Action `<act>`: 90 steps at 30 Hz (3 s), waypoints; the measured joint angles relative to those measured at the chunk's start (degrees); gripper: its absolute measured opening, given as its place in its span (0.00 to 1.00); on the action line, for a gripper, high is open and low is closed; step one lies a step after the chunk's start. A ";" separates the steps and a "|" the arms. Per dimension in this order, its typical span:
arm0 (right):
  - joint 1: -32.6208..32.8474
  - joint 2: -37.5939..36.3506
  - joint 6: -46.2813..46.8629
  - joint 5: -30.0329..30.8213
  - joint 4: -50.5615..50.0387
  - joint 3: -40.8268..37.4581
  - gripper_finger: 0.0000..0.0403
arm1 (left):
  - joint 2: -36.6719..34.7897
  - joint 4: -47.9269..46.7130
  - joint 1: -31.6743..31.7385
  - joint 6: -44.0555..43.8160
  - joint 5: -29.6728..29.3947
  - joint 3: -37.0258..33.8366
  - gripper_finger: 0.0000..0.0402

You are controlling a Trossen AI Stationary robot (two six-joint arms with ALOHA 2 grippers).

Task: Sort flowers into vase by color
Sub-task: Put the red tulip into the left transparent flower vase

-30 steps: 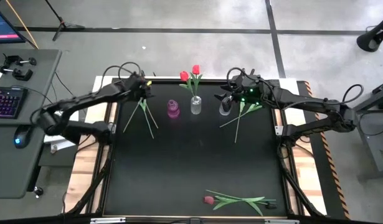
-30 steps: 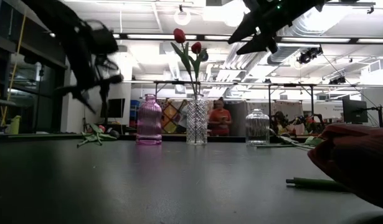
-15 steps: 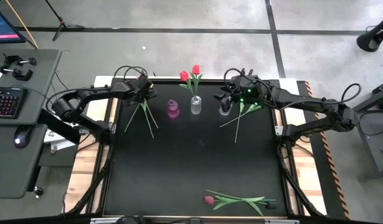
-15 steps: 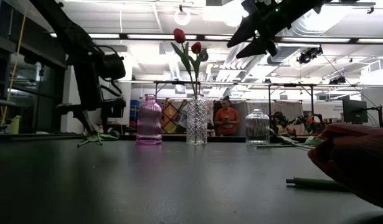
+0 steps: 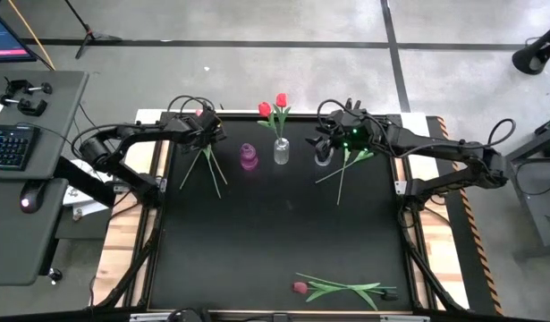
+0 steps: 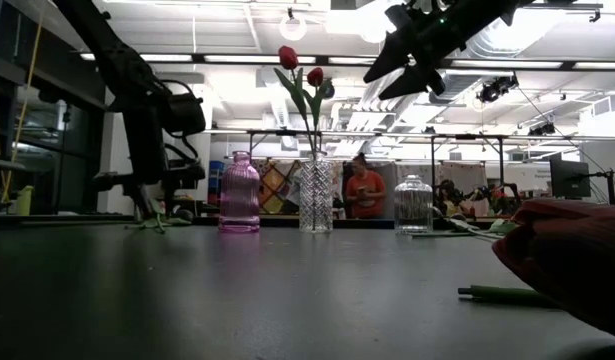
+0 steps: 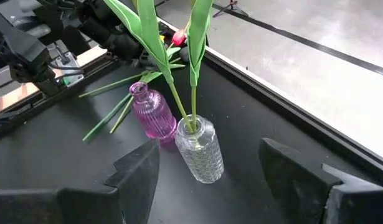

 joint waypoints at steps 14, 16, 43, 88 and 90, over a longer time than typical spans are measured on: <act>0.00 0.13 -0.02 0.00 0.00 0.00 0.65 | -12.14 0.48 -0.07 6.39 1.07 -0.07 0.01; 0.00 0.13 -0.02 0.00 0.00 0.00 0.65 | -16.14 0.91 -0.08 8.74 1.08 -0.07 0.01; -2.20 -0.33 0.70 -1.99 27.41 0.00 0.65 | -16.01 57.79 -43.15 68.25 -7.29 14.23 0.00; -2.64 -13.00 -0.23 -1.60 28.11 0.00 0.65 | 11.17 77.68 -36.28 73.60 -19.74 20.26 0.00; -2.64 -13.00 -0.07 -1.60 28.13 0.00 0.65 | 11.17 77.33 -35.62 73.14 -19.47 20.26 0.00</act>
